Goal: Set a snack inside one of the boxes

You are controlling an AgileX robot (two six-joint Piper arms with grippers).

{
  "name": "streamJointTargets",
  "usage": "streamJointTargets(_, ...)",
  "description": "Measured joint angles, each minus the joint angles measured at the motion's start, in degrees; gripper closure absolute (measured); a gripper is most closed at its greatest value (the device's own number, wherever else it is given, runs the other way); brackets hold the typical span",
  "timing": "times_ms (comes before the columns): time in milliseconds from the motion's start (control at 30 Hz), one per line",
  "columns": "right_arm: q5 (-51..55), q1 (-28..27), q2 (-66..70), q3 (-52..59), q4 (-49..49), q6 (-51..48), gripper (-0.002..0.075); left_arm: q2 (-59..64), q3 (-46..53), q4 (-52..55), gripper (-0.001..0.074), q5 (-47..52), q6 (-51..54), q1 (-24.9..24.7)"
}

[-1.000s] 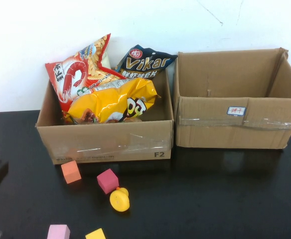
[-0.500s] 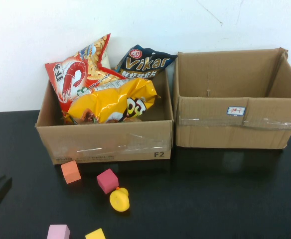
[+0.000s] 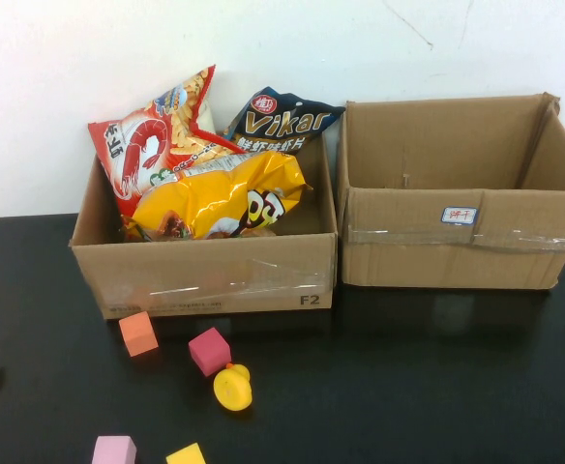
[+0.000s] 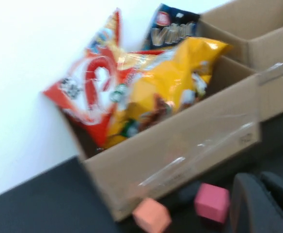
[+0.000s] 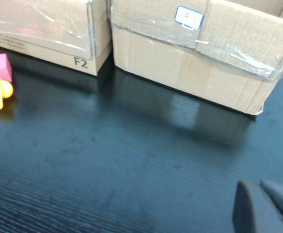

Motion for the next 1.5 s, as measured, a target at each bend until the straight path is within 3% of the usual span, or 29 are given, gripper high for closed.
streamJointTargets(233, 0.0, 0.0, 0.0, 0.0, 0.7, 0.0, 0.0723, -11.9, 12.8, -1.7, 0.0736, -11.5, -0.9, 14.6)
streamJointTargets(400, 0.0, 0.0, 0.0, 0.0, 0.7, 0.0, 0.0723, -16.8, 19.3, -2.2, 0.0736, -11.0, -1.6, 19.3)
streamJointTargets(667, 0.1, 0.0, 0.0, 0.0, 0.8, 0.0, 0.0724, -19.7, 19.8, -6.2, 0.0736, 4.5, -2.6, 20.0)
streamJointTargets(1500, 0.4, 0.0, 0.0, 0.1, 0.8, 0.0, 0.0724, -19.7, 19.6, -6.5, 0.0736, 5.4, -4.0, 20.0)
